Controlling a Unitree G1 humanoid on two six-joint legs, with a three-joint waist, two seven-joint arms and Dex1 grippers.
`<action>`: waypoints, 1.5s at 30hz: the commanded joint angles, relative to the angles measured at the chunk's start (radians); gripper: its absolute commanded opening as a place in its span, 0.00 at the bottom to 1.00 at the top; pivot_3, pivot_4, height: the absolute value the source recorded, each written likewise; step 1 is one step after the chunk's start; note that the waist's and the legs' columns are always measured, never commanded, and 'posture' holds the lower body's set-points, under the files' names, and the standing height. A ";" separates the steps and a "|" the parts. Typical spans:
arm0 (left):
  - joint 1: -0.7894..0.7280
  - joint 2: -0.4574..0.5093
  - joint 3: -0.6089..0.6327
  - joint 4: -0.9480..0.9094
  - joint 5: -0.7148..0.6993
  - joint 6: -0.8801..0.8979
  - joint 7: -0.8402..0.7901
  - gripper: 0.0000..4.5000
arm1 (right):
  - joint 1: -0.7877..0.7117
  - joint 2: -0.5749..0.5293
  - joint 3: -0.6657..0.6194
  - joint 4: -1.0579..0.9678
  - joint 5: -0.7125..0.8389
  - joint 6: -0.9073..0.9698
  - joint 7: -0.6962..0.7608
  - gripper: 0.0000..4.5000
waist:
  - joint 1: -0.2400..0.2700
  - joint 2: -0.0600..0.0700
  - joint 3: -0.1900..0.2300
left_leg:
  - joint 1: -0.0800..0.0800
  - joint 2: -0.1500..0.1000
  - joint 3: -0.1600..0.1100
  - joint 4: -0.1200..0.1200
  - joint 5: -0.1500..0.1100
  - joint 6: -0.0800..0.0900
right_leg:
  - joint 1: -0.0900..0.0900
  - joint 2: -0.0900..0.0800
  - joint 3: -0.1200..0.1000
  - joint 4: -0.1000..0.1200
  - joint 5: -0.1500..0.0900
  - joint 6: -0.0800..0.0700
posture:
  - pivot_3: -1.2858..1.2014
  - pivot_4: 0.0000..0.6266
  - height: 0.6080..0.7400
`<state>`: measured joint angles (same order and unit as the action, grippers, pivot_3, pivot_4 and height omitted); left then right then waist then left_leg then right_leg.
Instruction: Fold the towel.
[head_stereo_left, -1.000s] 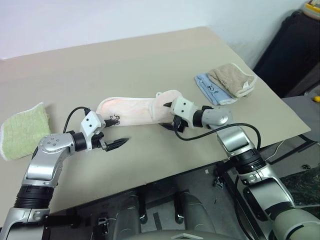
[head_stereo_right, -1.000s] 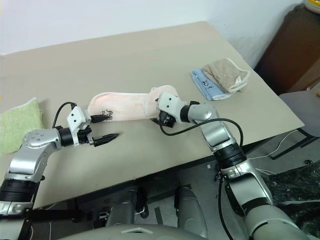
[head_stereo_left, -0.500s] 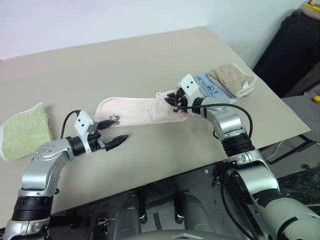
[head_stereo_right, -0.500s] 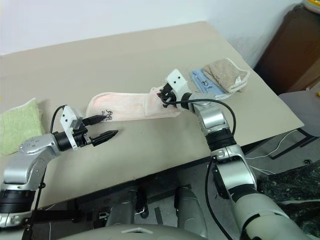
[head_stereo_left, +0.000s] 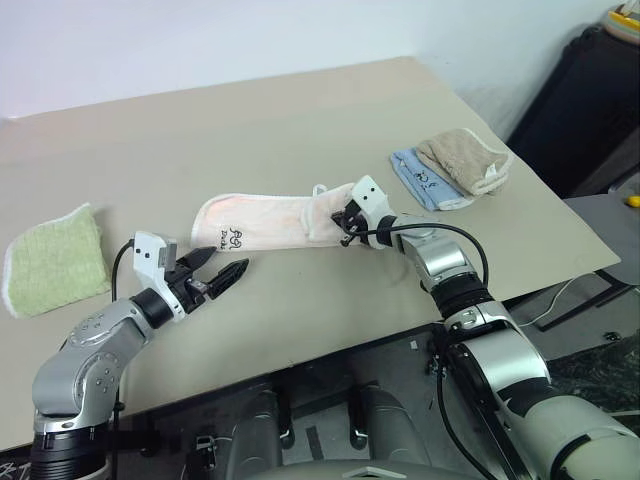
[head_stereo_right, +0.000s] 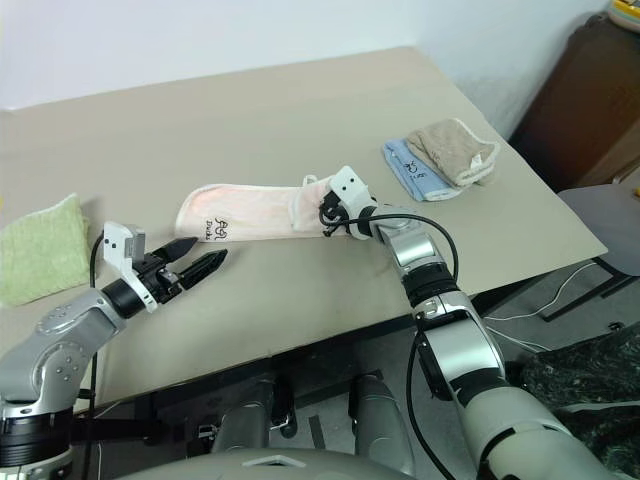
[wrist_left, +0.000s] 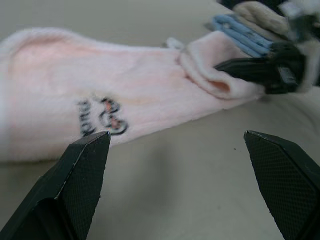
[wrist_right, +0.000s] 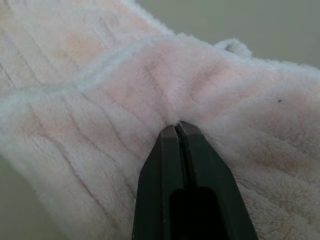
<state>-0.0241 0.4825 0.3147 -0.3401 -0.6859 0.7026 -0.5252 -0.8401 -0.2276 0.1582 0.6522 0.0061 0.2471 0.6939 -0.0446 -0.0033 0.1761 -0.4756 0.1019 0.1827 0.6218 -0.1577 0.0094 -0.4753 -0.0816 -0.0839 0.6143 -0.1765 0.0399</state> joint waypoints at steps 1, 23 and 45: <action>-0.028 -0.066 0.067 -0.026 -0.056 0.076 0.166 1.00 | 0.006 -0.042 -0.040 -0.227 0.060 0.011 0.055 0.01 | 0.002 0.000 0.000 | 0.000 0.000 0.000 0.000 0.000 0.000 | 0.000 0.000 0.000 0.000 0.000 0.000 | 0.52 0.24 1.00; -0.440 -0.323 0.300 0.447 -0.333 0.310 0.697 1.00 | 0.135 -0.160 -0.051 -0.733 0.144 0.203 0.089 0.01 | 0.055 -0.007 -0.008 | 0.012 0.004 0.018 -0.048 0.005 -0.008 | 0.031 -0.006 -0.023 0.045 -0.070 -0.018 | 0.52 0.24 1.00; -0.496 -0.296 0.274 0.480 -0.340 0.241 0.603 0.00 | 0.298 -0.192 0.002 -0.940 0.189 0.331 0.067 0.00 | 0.057 0.000 -0.009 | 0.013 -0.066 -0.103 -0.023 0.013 -0.003 | 0.071 0.002 -0.018 0.034 -0.095 0.003 | 0.52 0.24 1.00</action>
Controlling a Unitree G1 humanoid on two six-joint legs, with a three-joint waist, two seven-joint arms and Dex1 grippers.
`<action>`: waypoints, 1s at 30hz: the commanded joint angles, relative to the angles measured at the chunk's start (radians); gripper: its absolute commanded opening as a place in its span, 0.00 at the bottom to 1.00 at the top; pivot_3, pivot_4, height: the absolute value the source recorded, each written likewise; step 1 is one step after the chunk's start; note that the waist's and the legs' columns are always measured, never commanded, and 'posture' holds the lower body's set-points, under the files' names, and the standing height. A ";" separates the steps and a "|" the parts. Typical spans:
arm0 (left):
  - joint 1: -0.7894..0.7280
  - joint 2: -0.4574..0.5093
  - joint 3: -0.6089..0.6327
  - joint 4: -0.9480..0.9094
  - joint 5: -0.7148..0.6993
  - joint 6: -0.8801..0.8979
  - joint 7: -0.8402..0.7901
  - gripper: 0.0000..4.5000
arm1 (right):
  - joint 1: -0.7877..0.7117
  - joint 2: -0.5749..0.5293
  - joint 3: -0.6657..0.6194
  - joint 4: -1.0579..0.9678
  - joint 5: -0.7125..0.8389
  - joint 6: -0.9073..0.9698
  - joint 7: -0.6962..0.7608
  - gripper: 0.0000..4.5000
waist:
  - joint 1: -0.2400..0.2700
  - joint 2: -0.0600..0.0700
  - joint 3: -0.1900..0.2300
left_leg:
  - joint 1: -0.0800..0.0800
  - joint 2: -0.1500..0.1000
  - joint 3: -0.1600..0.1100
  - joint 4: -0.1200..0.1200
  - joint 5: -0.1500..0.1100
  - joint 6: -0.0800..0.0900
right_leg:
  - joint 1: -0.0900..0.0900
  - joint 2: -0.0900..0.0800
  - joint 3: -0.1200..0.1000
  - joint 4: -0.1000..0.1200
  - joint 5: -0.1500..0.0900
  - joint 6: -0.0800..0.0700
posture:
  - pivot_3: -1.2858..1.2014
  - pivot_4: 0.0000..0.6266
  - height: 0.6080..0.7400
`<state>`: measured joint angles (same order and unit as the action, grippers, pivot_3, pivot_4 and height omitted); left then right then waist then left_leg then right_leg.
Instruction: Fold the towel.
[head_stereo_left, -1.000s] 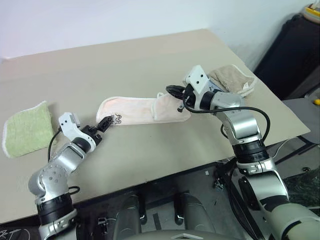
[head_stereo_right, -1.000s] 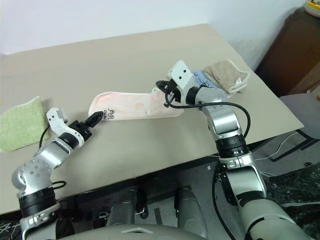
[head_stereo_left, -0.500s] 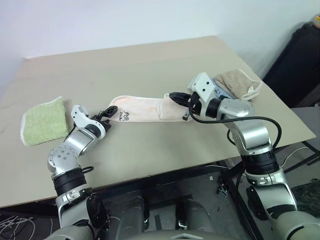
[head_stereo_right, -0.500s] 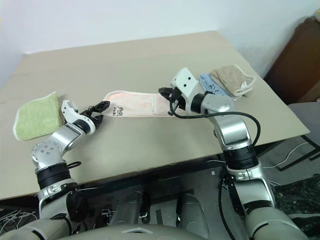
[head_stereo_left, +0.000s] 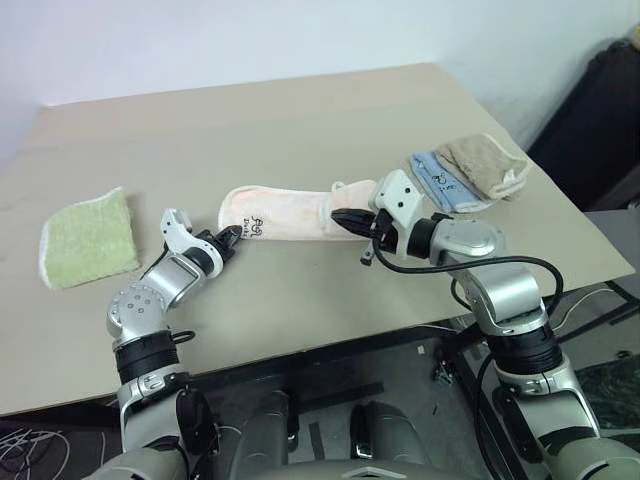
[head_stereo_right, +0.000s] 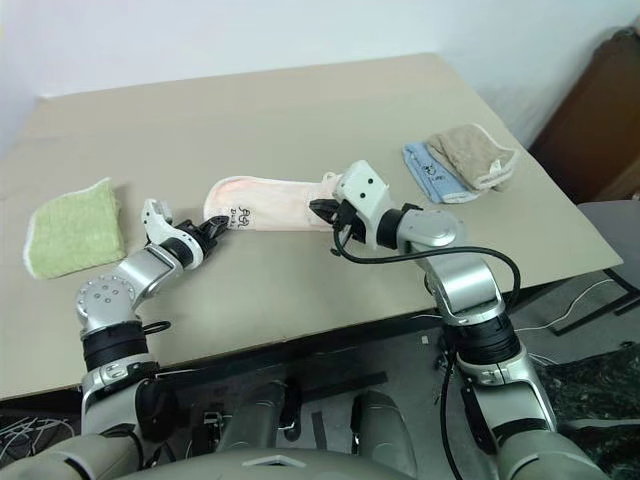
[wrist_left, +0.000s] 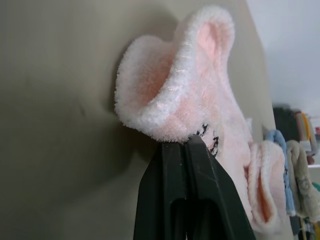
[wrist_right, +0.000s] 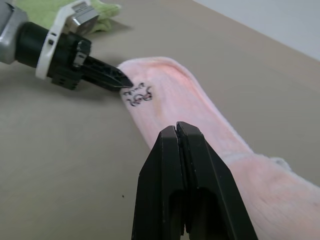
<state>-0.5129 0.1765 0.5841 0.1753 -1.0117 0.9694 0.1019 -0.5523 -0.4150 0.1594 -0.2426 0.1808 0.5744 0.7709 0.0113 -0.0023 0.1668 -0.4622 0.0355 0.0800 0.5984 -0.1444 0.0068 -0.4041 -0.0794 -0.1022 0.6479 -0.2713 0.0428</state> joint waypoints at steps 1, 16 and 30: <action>-0.006 0.012 0.003 -0.042 -0.016 -0.029 -0.031 0.00 | 0.015 -0.005 0.003 -0.049 0.015 0.006 -0.011 0.00 | 0.001 -0.001 0.000 | 0.000 0.000 0.000 0.000 0.000 0.000 | 0.000 0.000 0.000 0.000 0.000 0.000 | 0.52 0.24 1.00; 0.031 0.206 -0.085 -0.293 0.019 -0.153 -0.269 0.00 | 0.101 -0.082 -0.039 -0.008 0.019 0.022 -0.025 0.00 | 0.002 -0.009 0.005 | -0.001 0.002 0.002 -0.002 0.000 0.000 | -0.004 0.000 0.001 -0.001 -0.001 -0.002 | 0.52 0.24 1.00; -0.114 0.368 -0.986 -0.188 0.765 -0.551 -0.806 0.00 | 0.166 -0.126 -0.137 0.068 0.013 0.017 -0.095 0.00 | -0.001 -0.008 0.005 | -0.011 0.005 0.012 -0.007 -0.002 0.006 | -0.012 0.003 0.004 -0.017 0.009 0.004 | 0.52 0.24 1.00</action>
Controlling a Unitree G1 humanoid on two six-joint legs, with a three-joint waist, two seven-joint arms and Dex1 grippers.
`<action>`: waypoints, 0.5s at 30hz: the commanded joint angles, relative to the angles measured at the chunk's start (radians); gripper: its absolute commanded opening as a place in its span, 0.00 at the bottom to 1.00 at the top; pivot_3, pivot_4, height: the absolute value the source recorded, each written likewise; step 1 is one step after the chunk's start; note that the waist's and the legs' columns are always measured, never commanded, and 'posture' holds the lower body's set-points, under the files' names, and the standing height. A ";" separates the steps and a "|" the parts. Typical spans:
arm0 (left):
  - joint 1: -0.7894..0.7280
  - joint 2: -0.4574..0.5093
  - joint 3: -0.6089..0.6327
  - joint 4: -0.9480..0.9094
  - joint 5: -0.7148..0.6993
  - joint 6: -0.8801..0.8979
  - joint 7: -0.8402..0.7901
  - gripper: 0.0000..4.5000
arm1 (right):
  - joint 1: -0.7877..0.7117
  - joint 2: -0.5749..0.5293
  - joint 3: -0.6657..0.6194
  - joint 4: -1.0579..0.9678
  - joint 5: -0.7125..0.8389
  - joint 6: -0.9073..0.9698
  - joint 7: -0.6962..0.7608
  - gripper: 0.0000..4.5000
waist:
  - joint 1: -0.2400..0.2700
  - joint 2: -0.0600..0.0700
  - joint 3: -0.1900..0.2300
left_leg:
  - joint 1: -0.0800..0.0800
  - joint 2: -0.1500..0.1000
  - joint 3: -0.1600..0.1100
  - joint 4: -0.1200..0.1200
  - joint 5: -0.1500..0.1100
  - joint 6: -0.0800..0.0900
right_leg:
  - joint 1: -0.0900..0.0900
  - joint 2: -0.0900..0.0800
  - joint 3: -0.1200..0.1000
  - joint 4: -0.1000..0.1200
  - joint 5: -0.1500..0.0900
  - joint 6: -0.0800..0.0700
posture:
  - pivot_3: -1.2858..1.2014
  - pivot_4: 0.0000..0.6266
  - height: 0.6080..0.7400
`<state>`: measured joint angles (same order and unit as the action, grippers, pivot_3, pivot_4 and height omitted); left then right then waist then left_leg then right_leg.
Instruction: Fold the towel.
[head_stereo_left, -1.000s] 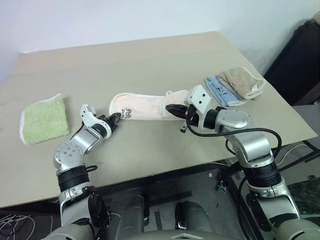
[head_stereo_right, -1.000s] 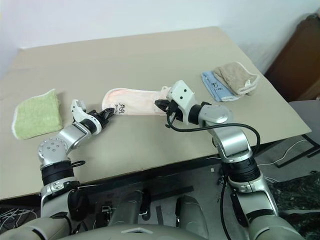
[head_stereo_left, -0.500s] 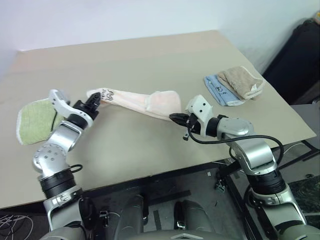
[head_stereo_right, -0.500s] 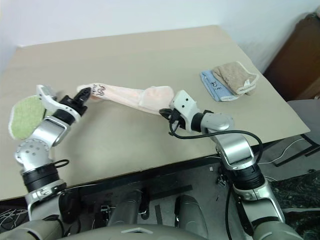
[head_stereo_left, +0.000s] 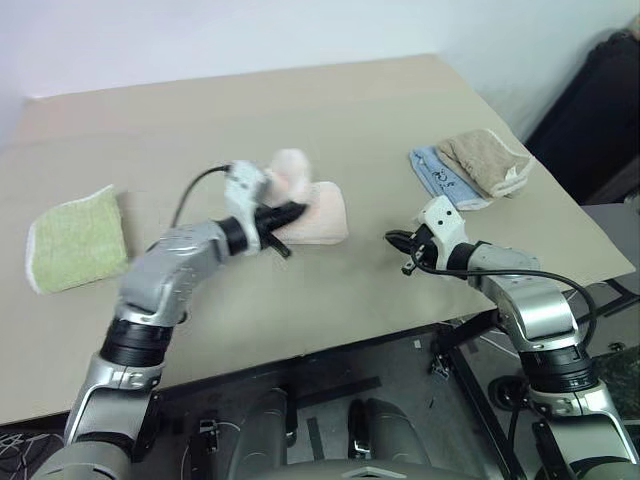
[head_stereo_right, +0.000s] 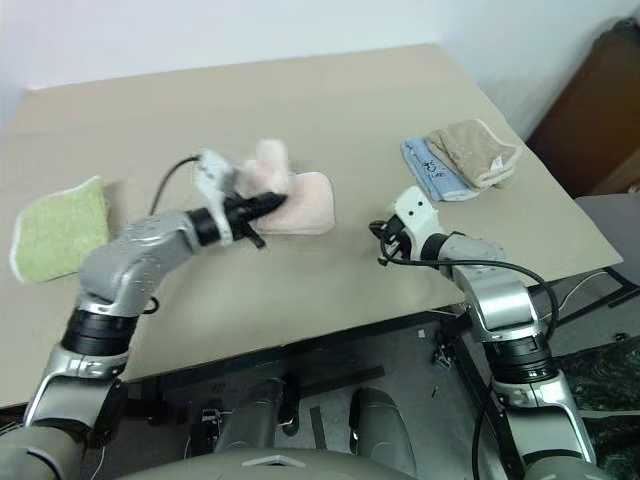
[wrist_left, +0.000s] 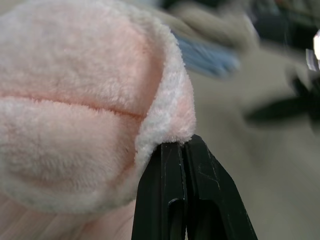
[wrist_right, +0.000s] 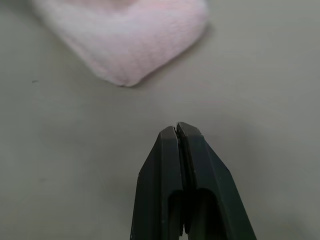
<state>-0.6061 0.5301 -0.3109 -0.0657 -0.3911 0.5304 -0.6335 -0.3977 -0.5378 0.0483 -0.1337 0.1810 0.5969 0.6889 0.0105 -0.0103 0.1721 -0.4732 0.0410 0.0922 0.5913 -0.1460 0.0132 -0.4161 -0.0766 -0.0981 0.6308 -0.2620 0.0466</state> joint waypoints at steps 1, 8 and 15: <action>-0.028 0.003 -0.091 0.074 0.150 -0.122 -0.083 0.00 | 0.016 -0.002 -0.026 -0.049 0.013 -0.003 -0.018 0.00 | -0.001 0.000 0.000 | -0.001 0.001 0.001 0.000 0.000 0.000 | -0.001 0.001 0.000 0.000 0.000 0.000 | 0.52 0.24 1.00; -0.047 -0.091 0.016 0.157 0.120 -0.088 -0.096 0.14 | 0.046 0.004 -0.033 -0.105 0.024 0.019 -0.047 0.00 | 0.001 0.000 0.000 | -0.006 0.008 0.002 0.008 0.001 0.001 | -0.007 0.010 0.003 0.004 0.001 0.002 | 0.52 0.24 1.00; -0.016 -0.151 0.170 0.076 -0.013 0.018 -0.102 0.65 | 0.034 0.002 -0.027 -0.098 0.025 0.015 -0.050 0.00 | 0.000 0.000 0.000 | -0.006 0.011 0.002 0.015 0.000 0.001 | -0.005 0.010 0.004 0.005 0.002 -0.002 | 0.52 0.24 1.00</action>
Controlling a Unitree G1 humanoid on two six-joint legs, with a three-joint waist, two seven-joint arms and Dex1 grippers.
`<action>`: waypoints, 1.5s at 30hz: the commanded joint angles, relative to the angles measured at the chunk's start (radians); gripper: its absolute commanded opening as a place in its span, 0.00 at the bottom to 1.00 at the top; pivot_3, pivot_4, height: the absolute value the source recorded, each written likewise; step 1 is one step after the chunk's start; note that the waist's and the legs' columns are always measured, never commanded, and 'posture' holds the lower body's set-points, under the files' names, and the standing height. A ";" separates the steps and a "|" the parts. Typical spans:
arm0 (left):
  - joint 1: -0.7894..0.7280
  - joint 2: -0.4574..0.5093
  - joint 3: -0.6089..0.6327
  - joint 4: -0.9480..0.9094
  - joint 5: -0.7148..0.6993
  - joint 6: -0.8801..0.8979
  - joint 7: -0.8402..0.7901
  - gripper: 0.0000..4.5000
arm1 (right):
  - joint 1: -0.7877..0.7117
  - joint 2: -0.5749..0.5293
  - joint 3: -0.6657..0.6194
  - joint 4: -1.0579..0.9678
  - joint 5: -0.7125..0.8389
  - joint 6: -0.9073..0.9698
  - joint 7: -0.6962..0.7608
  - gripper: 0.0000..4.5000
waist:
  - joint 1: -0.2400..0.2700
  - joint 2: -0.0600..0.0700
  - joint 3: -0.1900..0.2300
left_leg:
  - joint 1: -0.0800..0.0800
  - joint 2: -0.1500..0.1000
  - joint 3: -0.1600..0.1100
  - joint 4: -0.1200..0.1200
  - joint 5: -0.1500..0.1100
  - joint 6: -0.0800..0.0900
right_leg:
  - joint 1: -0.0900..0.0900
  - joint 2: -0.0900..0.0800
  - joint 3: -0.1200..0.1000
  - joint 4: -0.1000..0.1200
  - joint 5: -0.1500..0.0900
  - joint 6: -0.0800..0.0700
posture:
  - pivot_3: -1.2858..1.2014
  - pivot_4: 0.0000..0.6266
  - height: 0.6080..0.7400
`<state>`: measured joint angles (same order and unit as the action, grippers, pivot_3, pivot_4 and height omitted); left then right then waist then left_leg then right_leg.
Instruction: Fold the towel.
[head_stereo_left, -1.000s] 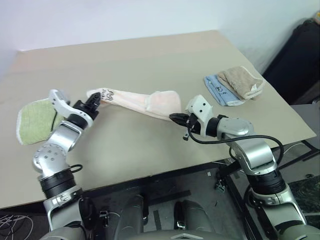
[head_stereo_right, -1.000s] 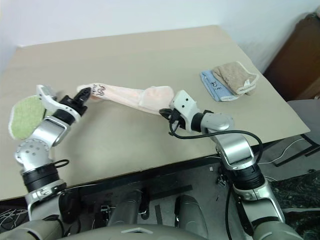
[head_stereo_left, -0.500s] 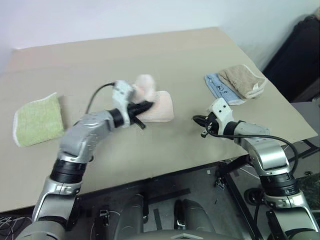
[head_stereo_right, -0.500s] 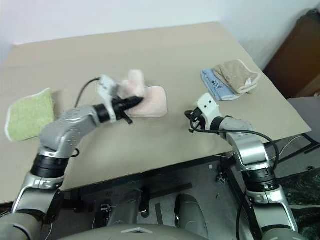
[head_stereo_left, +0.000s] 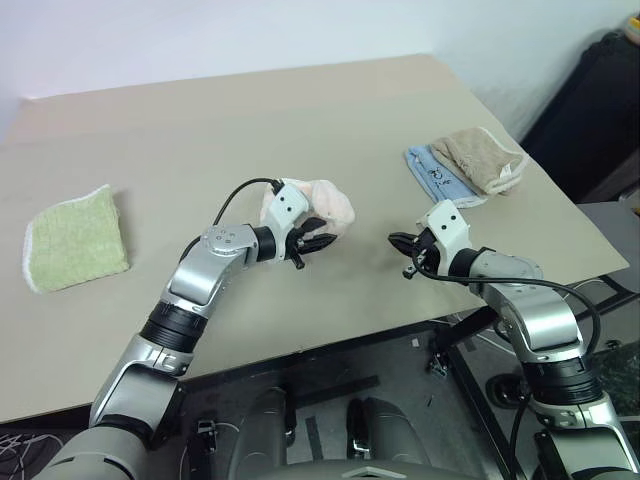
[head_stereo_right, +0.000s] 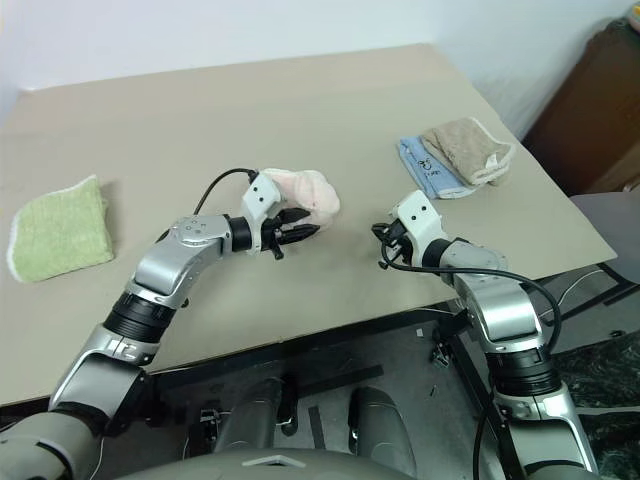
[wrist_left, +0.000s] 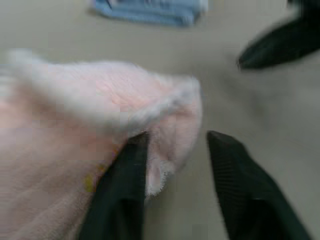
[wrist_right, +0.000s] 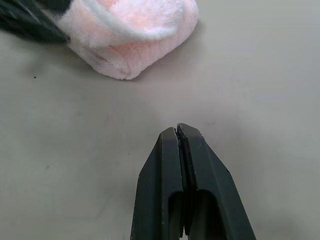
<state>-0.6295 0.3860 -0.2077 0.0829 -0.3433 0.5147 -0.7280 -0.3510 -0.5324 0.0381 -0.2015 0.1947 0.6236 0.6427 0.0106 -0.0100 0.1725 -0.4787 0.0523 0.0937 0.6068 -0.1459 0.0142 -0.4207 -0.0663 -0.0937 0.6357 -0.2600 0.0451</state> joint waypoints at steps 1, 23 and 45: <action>0.016 -0.007 0.079 -0.089 -0.074 0.048 -0.009 0.74 | -0.017 -0.004 -0.015 -0.026 0.011 -0.014 -0.002 0.00 | 0.000 0.000 0.000 | 0.000 0.000 0.000 0.001 0.000 0.000 | 0.000 0.000 0.000 0.000 0.000 0.000 | 0.52 0.24 1.00; -0.120 -0.044 0.148 0.176 0.124 -0.187 0.129 0.11 | -0.448 0.234 0.078 0.388 -0.037 -0.157 -0.043 0.00 | 0.000 0.000 0.000 | 0.000 0.000 0.007 0.007 0.000 0.002 | -0.004 0.002 0.006 0.012 0.003 0.002 | 0.52 0.24 1.00; -0.114 -0.121 0.224 0.253 0.100 -0.177 0.116 0.01 | -0.453 0.260 0.090 0.618 -0.155 -0.344 -0.074 0.00 | -0.023 0.000 0.000 | 0.001 0.001 0.010 0.008 0.000 0.003 | -0.007 -0.001 0.010 0.016 0.005 0.004 | 0.52 0.24 1.00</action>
<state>-0.7291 0.2684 -0.0682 0.4345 -0.1517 0.3127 -0.6163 -0.8077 -0.2489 0.1530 0.5035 0.0406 0.2973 0.5736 -0.0129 -0.0096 0.1722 -0.4777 0.0535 0.1040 0.6150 -0.1453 0.0177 -0.4273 -0.0669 -0.0840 0.6519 -0.2545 0.0496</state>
